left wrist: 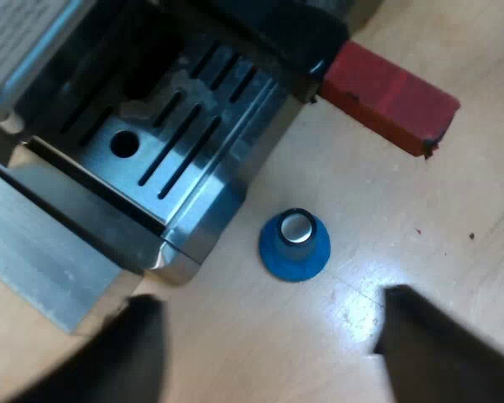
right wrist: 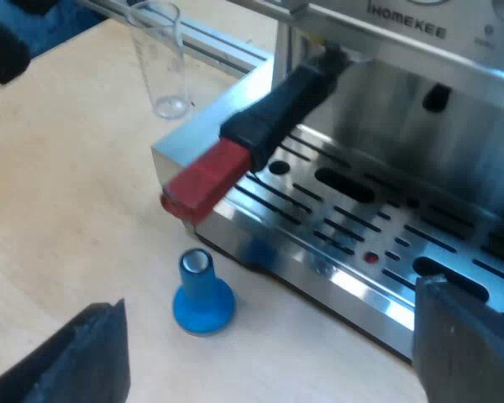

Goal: Put the handle in the coffee machine

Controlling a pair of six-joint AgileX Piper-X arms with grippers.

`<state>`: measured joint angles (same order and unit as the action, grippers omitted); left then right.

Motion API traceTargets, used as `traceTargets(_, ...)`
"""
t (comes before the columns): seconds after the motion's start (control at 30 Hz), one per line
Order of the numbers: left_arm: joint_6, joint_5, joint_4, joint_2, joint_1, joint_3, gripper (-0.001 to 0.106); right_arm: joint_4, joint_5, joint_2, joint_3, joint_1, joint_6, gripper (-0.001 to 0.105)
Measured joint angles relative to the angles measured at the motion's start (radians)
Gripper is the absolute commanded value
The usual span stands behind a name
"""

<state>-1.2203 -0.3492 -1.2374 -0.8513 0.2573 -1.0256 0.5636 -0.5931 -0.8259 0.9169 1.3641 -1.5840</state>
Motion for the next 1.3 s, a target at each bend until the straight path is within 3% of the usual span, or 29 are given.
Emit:
traceTargets(0.23,-0.008,-0.074,-0.016,0.073,-0.05,-0.008,0.105,0.001,0.121,0.0,0.047,-0.056,0.001,0.075)
traceTargets(0.43,-0.185,-0.099,0.024,0.102,-0.09,-0.092,0.105,0.001,0.219,0.0,0.048,-0.183,0.001,0.075)
traceTargets(0.53,-0.232,-0.093,0.064,0.102,-0.093,-0.132,0.105,0.007,0.233,0.0,0.055,-0.253,0.001,0.075)
traceTargets(0.73,-0.25,-0.064,0.083,0.102,-0.093,-0.21,0.105,0.114,0.236,0.0,0.147,-0.411,-0.004,0.075)
traceTargets(0.87,-0.283,-0.059,0.094,0.107,-0.093,-0.213,0.105,0.265,0.236,0.0,0.222,-0.561,-0.008,0.075)
traceTargets(1.0,-0.291,-0.059,0.095,0.107,-0.102,-0.213,0.105,0.311,0.236,0.011,0.237,-0.654,-0.022,0.075)
traceTargets(1.03,-0.293,-0.059,0.095,0.107,-0.112,-0.213,0.105,0.344,0.237,0.027,0.236,-0.751,-0.048,0.075)
traceTargets(1.3,-0.307,-0.066,0.092,0.155,-0.199,-0.213,0.105,0.414,0.274,0.099,0.236,-1.014,-0.139,0.075)
